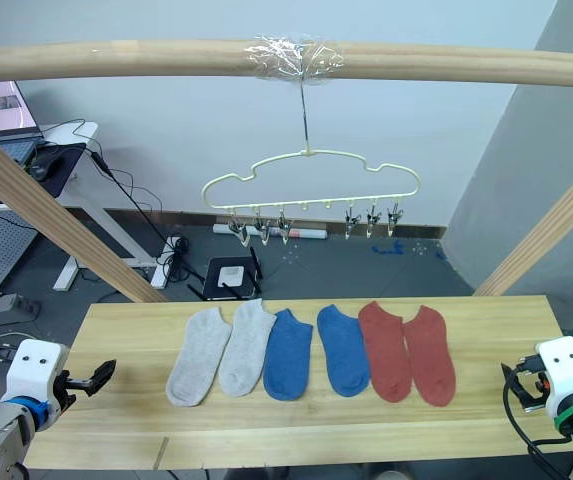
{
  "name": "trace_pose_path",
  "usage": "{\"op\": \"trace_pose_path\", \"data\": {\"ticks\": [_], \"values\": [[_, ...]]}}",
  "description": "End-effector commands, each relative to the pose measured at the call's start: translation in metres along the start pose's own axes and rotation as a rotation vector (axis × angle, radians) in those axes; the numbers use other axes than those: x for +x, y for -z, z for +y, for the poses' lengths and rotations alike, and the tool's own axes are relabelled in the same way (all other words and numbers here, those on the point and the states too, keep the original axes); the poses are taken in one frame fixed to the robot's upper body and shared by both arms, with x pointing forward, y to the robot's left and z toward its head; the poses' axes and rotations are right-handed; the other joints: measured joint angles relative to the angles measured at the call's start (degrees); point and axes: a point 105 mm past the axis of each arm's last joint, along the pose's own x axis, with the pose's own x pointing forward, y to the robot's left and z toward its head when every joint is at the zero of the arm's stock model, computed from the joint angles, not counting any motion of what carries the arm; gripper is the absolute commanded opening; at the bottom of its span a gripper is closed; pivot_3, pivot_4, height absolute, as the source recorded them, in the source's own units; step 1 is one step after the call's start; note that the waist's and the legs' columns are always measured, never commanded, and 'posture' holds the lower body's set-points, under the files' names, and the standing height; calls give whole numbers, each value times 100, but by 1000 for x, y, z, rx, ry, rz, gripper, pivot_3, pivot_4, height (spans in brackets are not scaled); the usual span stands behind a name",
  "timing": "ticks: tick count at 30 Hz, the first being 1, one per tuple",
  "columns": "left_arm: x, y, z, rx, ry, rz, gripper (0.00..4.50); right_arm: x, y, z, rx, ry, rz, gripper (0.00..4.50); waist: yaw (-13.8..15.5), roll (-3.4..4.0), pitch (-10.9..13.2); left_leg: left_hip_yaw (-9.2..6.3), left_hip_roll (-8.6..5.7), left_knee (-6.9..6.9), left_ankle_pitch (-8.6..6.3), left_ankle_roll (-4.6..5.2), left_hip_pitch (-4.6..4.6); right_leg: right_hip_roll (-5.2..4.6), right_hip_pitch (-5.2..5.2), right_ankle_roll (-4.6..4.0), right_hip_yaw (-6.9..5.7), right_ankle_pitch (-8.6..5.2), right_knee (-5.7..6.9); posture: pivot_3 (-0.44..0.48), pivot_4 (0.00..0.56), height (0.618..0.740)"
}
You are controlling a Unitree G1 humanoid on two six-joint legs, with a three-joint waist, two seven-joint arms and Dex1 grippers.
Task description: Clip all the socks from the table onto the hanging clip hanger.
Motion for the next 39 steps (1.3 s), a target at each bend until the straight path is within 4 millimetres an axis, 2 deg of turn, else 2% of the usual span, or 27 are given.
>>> {"op": "trace_pose_path", "data": {"ticks": [1,12,19,23,29,35,37,39], "values": [[-6,-8,10,23,-31,-25,4483,-1,-6,-5,-16,17,-27,4500,0,-1,-1,0,0,0,0,0,0,0,0,0,0,0,0,-8,199,740],[-9,0,10,26,-30,-11,4483,8,-14,-11,-28,13,-43,4500,-1,-4,-2,1,0,0,0,1,2,0,1,0,1,0,1,-9,201,740],[-9,-3,7,14,-8,-23,4483,10,-15,-9,-27,5,-48,4500,0,-4,-2,1,0,0,0,1,2,0,2,0,1,0,1,-4,205,740],[-9,-4,5,14,5,-30,4483,10,-22,-2,-47,-27,-72,4500,-1,-4,-2,0,0,0,0,1,2,0,2,-1,1,0,1,-6,205,740],[-12,-12,-8,26,89,-66,4483,6,-48,26,-33,-201,-152,4500,-3,-5,-2,1,1,0,0,1,2,0,1,0,1,0,1,-13,200,740],[-25,-48,-47,-20,302,-186,4483,-3,-95,60,-17,-393,-321,4500,1,-5,-3,-3,2,2,1,1,2,0,4,-1,0,1,1,-11,200,740],[-26,-62,-55,-41,325,-218,4483,-8,-114,71,21,-461,-379,4500,0,-5,-3,-5,3,2,1,1,1,0,5,-1,-2,1,1,-11,198,740],[-28,-82,-67,-55,350,-275,4483,-13,-134,84,-12,-529,-442,4500,2,-5,-3,-8,2,2,1,1,1,0,6,-1,-4,1,1,-10,195,740]]}}
